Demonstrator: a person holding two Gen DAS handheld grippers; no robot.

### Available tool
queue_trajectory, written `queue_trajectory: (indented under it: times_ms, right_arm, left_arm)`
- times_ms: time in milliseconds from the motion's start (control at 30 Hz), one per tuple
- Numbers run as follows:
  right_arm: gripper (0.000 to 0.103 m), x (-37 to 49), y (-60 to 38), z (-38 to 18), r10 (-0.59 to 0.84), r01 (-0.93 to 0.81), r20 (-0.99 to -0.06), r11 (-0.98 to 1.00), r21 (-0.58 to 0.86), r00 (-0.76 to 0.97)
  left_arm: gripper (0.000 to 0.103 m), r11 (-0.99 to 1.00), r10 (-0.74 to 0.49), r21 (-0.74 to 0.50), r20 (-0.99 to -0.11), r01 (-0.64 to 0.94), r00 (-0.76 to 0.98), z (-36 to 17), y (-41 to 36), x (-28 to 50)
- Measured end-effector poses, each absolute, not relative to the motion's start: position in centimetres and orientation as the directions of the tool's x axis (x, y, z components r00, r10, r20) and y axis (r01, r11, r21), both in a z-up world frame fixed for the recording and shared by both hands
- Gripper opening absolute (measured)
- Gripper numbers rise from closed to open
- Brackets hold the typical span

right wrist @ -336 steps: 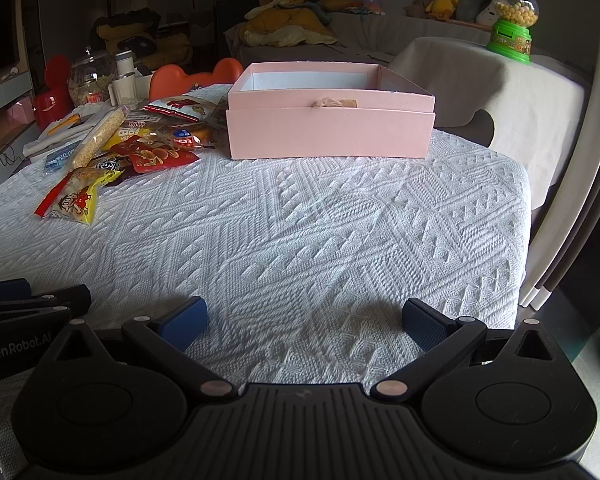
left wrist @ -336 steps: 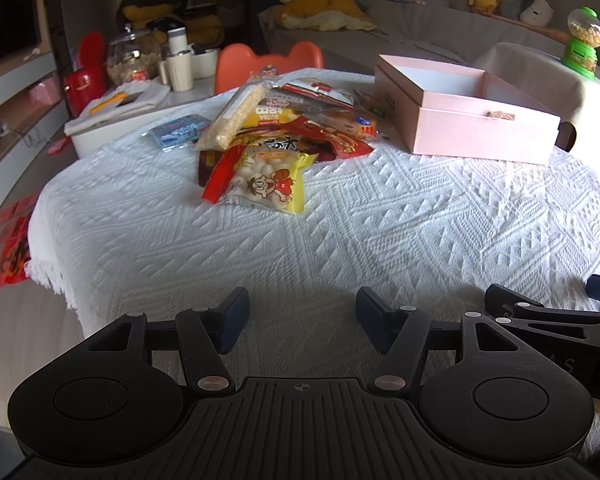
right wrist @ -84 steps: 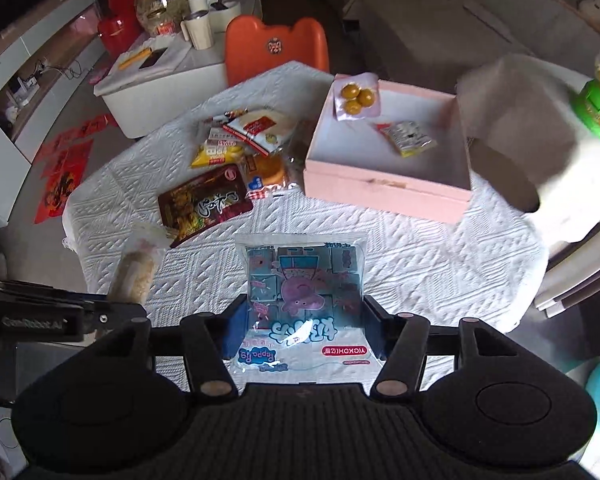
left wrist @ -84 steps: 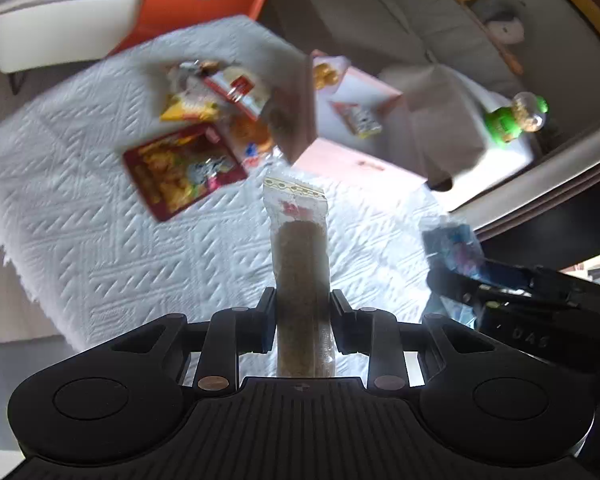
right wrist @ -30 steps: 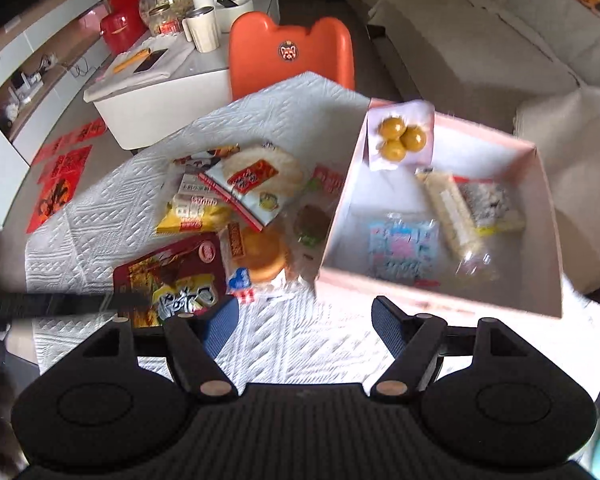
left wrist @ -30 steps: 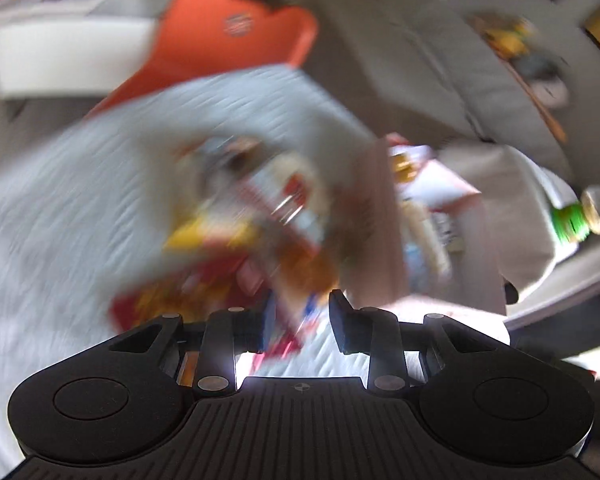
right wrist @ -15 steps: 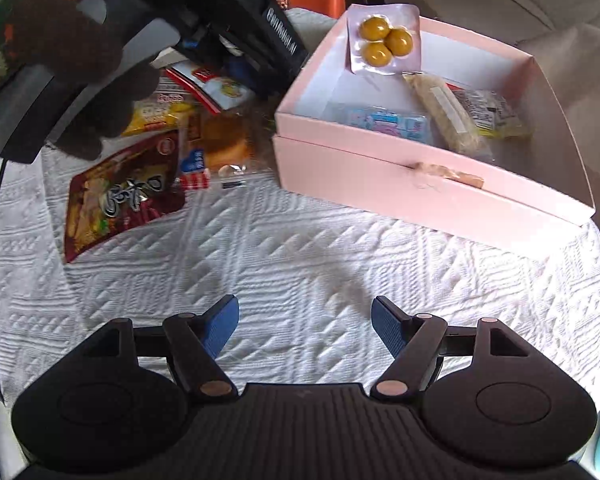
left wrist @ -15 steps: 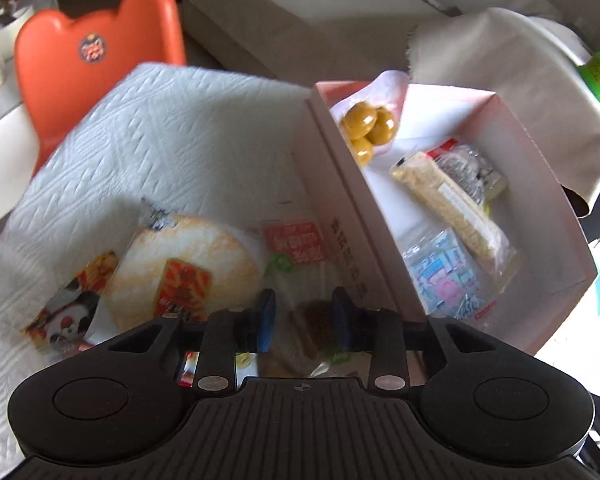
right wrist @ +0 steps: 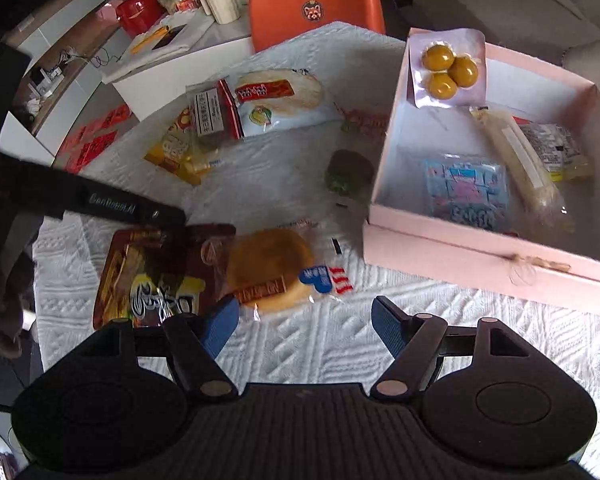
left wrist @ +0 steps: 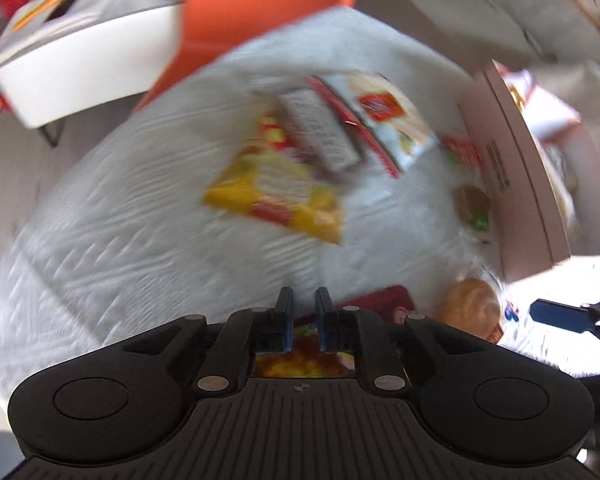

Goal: Organize snacks

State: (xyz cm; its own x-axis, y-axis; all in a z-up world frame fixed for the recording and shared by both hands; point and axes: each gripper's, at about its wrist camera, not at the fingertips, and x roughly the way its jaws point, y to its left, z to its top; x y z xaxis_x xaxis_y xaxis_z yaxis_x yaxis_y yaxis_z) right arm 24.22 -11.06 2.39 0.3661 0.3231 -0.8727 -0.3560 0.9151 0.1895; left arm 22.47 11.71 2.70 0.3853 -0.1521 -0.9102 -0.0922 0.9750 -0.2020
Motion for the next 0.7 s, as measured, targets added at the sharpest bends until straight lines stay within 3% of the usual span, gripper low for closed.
queue_trajectory:
  times_ms: [100, 267, 467, 600, 700]
  right_arm:
    - [0.074, 25.3, -9.6, 1.7, 0.282, -0.297, -0.868, 0.94, 0.166, 0.409]
    - [0.084, 26.3, -8.0, 0.4, 0.279, -0.256, -0.87, 0.949, 0.185, 0.406]
    - [0.073, 22.8, -8.0, 0.7, 0.23, -0.331, -0.891, 0.939, 0.097, 0.392]
    - [0.074, 21.4, -9.5, 1.0, 0.169, -0.299, -0.917, 0.952, 0.058, 0.362]
    - [0.078, 21.2, -10.2, 0.8, 0.176, -0.247, -0.931, 0.964, 0.098, 0.32]
  left_arm:
    - [0.019, 0.949, -0.174, -0.268, -0.887, -0.168, 0.428, 2.9, 13.7, 21.1]
    - [0.02, 0.927, -0.216, -0.328, -0.862, -0.18, 0.459, 3.8, 14.9, 19.2]
    - [0.02, 0.918, -0.269, -0.369, -0.848, -0.145, 0.456, 3.6, 15.2, 18.4]
    - [0.02, 0.881, -0.424, -0.473, -0.79, -0.001, 0.443, 4.6, 12.3, 21.4]
    - [0.021, 0.883, -0.467, -0.447, -0.799, 0.145, 0.379, 4.9, 8.2, 24.9]
